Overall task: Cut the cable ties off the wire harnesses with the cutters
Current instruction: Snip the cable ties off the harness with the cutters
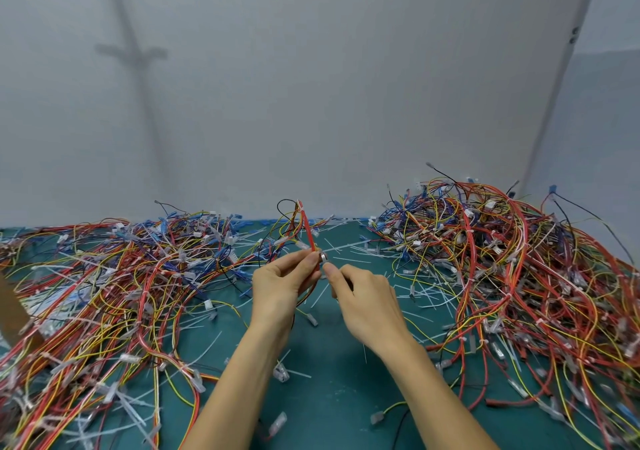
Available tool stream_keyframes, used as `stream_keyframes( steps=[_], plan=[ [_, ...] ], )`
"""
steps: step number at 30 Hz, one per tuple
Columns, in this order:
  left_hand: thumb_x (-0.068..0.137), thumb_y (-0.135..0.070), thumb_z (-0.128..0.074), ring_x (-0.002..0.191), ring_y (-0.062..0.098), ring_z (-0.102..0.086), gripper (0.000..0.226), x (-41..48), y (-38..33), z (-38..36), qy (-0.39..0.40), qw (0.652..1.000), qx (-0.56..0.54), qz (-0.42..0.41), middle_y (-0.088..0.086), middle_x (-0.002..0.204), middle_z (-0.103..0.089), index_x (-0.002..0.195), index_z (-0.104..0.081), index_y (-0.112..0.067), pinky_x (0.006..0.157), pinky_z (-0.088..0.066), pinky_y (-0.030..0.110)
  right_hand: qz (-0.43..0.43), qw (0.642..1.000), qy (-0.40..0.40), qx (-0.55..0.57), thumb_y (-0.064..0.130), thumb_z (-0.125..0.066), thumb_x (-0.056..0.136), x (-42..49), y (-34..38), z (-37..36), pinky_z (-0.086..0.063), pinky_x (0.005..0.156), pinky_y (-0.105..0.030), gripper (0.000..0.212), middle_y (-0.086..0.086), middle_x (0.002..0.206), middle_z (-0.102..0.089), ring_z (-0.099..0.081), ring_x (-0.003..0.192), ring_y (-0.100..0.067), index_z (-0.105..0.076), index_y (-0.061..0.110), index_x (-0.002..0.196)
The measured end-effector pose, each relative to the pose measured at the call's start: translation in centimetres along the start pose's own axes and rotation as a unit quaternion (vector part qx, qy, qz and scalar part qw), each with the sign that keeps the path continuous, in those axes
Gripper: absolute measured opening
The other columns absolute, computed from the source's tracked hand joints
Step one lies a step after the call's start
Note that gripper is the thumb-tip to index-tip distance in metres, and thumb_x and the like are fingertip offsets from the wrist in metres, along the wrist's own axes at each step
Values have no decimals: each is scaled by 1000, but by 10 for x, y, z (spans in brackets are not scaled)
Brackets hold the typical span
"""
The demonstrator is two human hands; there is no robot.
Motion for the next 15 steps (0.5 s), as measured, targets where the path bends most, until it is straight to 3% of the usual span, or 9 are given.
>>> stream_keyframes(
  steps=[5, 12, 15],
  plan=[
    [83, -2, -70, 68, 10, -70, 8, 0, 1, 1, 1, 1000, -1, 6, 9, 84, -76, 86, -75, -9, 66, -57, 16, -3, 1000, 4, 1, 65, -30, 95, 0, 0, 0, -44, 68, -39, 56, 0, 72, -66, -59, 75, -24, -57, 22, 72],
    [83, -4, -71, 72, 12, -70, 8, 3, 3, 0, 8, 1000, 1, 5, 10, 87, -76, 84, -76, -10, 67, -56, 16, -7, 1000, 3, 17, 63, -32, 96, 0, 0, 1, -42, 66, -39, 55, 0, 63, -60, -56, 73, -29, -46, 24, 60],
    [85, -6, -70, 74, 8, -69, 11, 2, -1, -1, 18, 999, 23, -15, 7, 89, -77, 83, -77, -13, 65, -54, 15, -47, 995, 1, 91, 61, -36, 96, 1, -3, 0, -48, 68, -40, 58, 2, 54, -56, -58, 66, -26, -54, 20, 59]
  ],
)
Point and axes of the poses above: each hand's wrist, its own x-axis towards the middle knuckle, its own z-axis out of the back of the hand, y = z × x, the point moved 6 cm from there along x, towards the middle knuckle
